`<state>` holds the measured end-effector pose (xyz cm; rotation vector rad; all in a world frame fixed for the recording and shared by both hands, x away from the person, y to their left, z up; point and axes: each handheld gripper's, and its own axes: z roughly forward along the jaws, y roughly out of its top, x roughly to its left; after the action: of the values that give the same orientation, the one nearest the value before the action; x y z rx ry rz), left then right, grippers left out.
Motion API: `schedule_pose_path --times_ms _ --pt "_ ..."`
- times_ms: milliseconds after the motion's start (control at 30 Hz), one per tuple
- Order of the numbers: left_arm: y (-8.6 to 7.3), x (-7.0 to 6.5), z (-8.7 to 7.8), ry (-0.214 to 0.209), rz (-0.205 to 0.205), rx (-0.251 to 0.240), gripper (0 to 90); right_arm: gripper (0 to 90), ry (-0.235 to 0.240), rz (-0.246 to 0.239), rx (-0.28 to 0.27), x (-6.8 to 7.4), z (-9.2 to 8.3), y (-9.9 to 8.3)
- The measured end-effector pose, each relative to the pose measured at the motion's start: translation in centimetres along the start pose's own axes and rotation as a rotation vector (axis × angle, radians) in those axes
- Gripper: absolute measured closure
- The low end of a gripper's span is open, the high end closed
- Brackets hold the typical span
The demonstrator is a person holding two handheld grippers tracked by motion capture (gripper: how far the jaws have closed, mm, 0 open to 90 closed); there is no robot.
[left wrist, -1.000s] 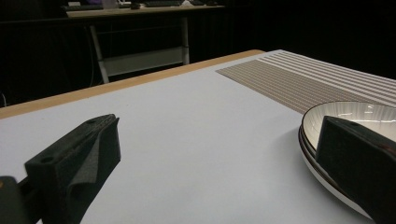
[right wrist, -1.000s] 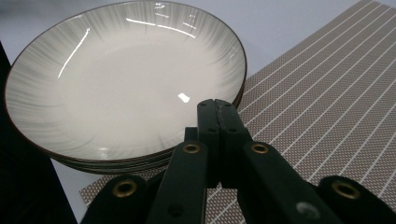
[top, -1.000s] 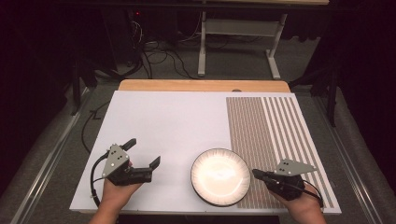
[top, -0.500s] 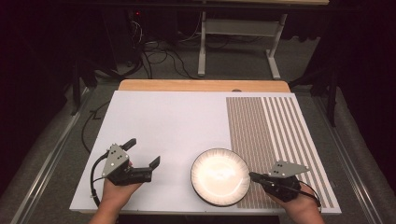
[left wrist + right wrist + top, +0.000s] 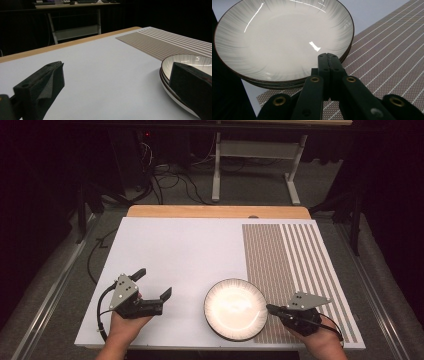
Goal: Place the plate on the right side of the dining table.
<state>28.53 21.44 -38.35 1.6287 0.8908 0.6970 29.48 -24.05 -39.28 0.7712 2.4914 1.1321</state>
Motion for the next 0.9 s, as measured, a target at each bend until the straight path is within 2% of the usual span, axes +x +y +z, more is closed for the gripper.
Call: schedule_pose_path --times_ms 300,900 --pt "0.0 0.1 -0.1 0.002 0.003 -0.001 0.6 90.0 0.016 -0.031 0.017 0.6 0.8 0.4" --pt "0.3 0.0 -0.2 0.001 0.01 -0.012 0.6 90.0 0.042 -0.019 0.02 0.9 1.9 0.8"
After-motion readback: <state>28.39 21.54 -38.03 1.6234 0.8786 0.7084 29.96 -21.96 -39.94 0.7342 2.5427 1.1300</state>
